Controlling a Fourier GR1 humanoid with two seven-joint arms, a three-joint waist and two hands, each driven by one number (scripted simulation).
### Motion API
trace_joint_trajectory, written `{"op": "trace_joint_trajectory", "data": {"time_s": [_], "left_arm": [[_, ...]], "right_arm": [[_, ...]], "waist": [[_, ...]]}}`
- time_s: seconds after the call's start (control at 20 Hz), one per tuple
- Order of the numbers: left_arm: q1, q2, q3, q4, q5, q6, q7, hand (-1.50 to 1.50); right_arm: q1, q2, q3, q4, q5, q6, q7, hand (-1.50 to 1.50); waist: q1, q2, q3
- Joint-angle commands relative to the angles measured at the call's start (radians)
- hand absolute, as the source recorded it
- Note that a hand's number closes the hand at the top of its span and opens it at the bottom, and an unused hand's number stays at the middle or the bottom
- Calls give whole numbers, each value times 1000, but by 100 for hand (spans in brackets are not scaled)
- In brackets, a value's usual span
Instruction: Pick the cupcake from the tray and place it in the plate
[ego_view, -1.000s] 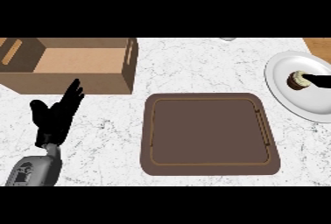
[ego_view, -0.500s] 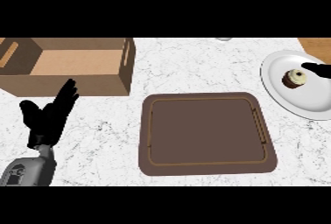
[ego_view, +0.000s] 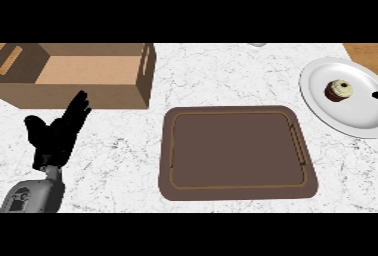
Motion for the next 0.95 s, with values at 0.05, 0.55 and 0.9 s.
{"op": "trace_joint_trajectory", "data": {"time_s": [0.05, 0.55, 0.9], "left_arm": [[-15, -51, -29, 16, -58, 55, -8, 0], [10, -33, -4, -44, -28, -12, 25, 0], [11, -35, 7, -34, -29, -22, 15, 0]], "right_arm": [[90, -56, -2, -36, -47, 57, -21, -150], [88, -156, 11, 154, -78, 62, -131, -150], [124, -187, 29, 268, -57, 49, -217, -150]], "waist": [[-4, -1, 0], [9, 2, 1], [15, 5, 2]]}}
